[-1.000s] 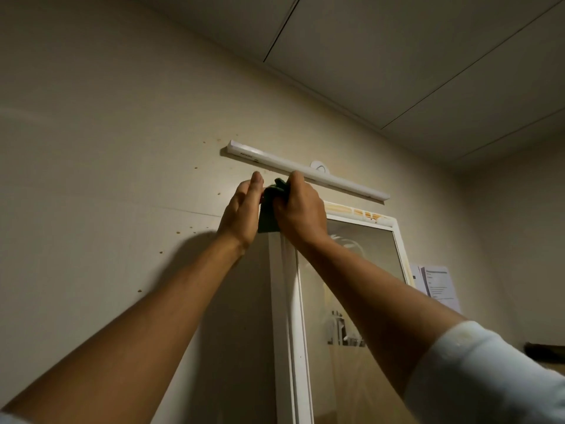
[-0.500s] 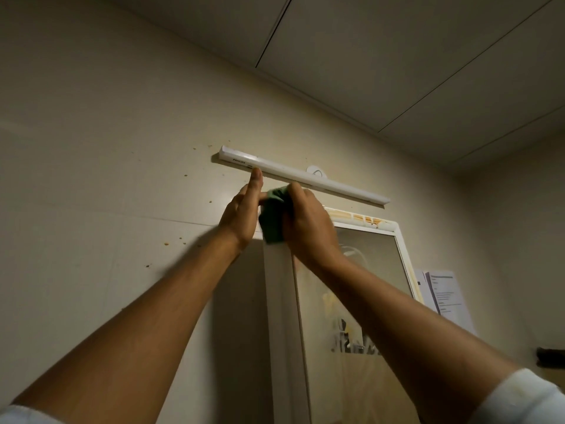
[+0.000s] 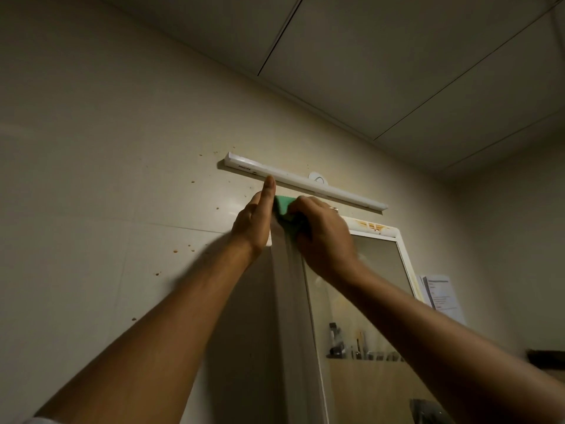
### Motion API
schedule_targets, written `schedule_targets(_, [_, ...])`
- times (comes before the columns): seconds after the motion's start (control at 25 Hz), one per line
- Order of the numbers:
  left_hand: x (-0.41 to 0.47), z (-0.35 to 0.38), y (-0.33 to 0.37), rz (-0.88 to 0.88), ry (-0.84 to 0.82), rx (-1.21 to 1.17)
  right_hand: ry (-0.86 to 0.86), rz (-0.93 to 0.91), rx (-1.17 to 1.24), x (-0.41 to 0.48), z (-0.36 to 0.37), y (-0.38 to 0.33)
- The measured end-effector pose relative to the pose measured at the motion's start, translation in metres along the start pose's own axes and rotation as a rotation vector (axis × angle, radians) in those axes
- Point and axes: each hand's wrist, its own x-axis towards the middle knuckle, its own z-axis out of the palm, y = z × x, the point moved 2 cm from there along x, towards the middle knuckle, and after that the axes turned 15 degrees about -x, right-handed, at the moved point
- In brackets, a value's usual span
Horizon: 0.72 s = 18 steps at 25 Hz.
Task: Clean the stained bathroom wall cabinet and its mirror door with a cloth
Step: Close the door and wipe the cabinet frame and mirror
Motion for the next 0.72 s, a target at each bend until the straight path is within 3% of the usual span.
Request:
schedule_targets(0.08, [0.0, -0.001, 0.001, -0.006, -0.012, -0.018, 0.017, -0.042, -0.043, 0.011, 0.0, -0.002])
schedule_targets(0.2, [-0.002, -0.001, 0.003, 0.001, -0.022, -0.064, 0.019, 0.131, -0.091, 0.035, 0.002, -0.001])
schedule_targets(0.36, [-0.003, -0.004, 0.004, -0.01, -0.036, -0.073, 0.067, 0.185, -0.09, -0.011, 0.011, -0.031])
schedule_targets(0.52, [-0.003, -0.002, 0.007, -0.015, -0.036, -0.074, 0.023, 0.321, -0.046, 0.005, 0.003, -0.035])
schedule_targets(0.72, [-0.004, -0.003, 0.006, -0.024, -0.04, -0.153, -0.091, 0.356, -0.167, 0.05, 0.004, -0.038])
